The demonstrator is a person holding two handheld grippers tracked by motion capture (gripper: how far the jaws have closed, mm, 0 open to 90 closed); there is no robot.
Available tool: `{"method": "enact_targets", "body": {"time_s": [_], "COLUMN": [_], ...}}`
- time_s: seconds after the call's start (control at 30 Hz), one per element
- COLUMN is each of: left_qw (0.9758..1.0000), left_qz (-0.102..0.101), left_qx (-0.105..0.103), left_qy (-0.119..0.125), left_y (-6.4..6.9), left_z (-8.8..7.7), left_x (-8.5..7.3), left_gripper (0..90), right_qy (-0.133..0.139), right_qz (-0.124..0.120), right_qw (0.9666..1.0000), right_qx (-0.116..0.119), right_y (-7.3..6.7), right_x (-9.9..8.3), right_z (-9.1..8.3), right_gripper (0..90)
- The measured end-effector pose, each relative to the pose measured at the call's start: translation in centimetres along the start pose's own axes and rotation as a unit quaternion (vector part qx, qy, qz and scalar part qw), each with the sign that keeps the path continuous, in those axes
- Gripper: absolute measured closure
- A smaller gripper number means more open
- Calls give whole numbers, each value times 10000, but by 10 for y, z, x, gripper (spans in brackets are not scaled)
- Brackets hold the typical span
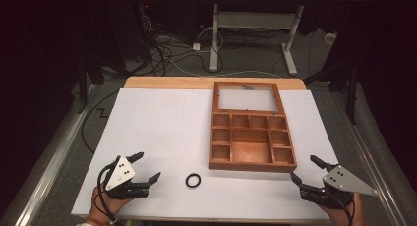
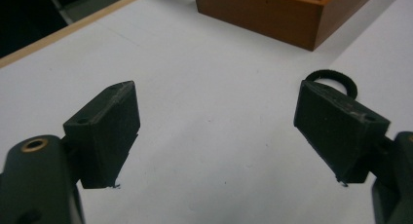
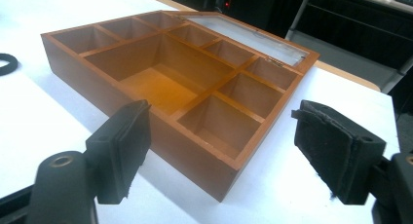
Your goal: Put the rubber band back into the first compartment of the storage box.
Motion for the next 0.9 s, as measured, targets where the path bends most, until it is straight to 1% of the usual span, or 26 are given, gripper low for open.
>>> {"method": "enact_targets", "body": {"time_s": [0.03,0.07,0.1,0.13,0.23,0.27,0.3,0.33,0.37,0.4,0.43,0.47,0.53,0.6,0.63,0.67,0.7,0.73,0.77,0.8,0.83,0.87,0.9], "left_qw": [9999,9999,9998,9998,9995,9990,9990,9986,9979,9973,9952,9952,9921,9882,9840,9840,9800,9783,9783,9746,9746,9704,9704], "left_qz": [69,69,68,68,61,76,76,78,63,46,50,50,125,126,176,176,203,234,234,223,223,313,313], "left_qx": [-68,-68,-108,-108,-223,-380,-380,-441,-595,-679,-921,-921,-1160,-1416,-1636,-1636,-1815,-1876,-1876,-1977,-1977,-2100,-2100], "left_qy": [-100,-100,-178,-178,-203,-241,-241,-264,-262,-266,-332,-332,-451,-565,-680,-680,-784,-851,-851,-1023,-1023,-1150,-1150], "left_y": [1,1,2,2,5,10,10,14,18,22,32,32,43,53,61,61,66,69,69,72,72,76,76], "left_z": [2,2,3,3,4,6,6,8,11,13,20,20,30,40,50,50,60,64,64,73,73,81,81], "left_x": [-1,-1,-2,-2,-1,0,0,0,2,3,5,5,6,6,7,7,8,8,8,6,6,5,5], "left_gripper": [167,169,171,169,179,176,176,173,173,174,175,186,225,247,261,279,305,340,368,414,428,464,528], "right_qy": [-20,-20,-45,-64,-96,-83,-88,-86,-102,-113,-134,-134,-182,-176,-194,-194,-210,-221,-225,-238,-236,-243,-239], "right_qz": [13,13,20,10,13,-43,-11,-37,-20,-19,-41,-41,-32,-58,-70,-70,-25,-32,-41,-56,-67,-87,-96], "right_qw": [10000,10000,10000,10000,10000,9999,9999,9999,9999,9999,9999,9999,9998,9997,9997,9997,9997,9996,9996,9996,9996,9996,9996], "right_qx": [8,8,18,11,23,41,49,75,72,86,94,94,108,130,141,141,139,152,154,151,153,150,123], "right_y": [0,0,0,0,-1,-1,-1,-1,-2,-2,-2,-2,-3,-3,-2,-2,-3,-3,-3,-3,-3,-2,-2], "right_x": [-1,-1,-2,-2,-2,-2,-1,-1,-1,-2,-2,-2,-3,-3,-3,-3,-4,-5,-5,-5,-6,-6,-6], "right_z": [0,0,0,1,2,2,2,3,4,4,5,5,7,9,9,9,10,10,10,10,10,10,10], "right_gripper": [214,214,213,213,214,216,219,220,221,221,223,223,226,228,229,229,231,232,232,232,232,232,232]}}
Point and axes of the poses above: each handheld gripper's, and its own axes: z roughly forward along the jaws, x roughly out of its top, y roughly to its right, the point moved 2 cm from there along z, roughly forward along the jaws, and after that the axes turned 14 degrees about y, right-handed, at the moved point
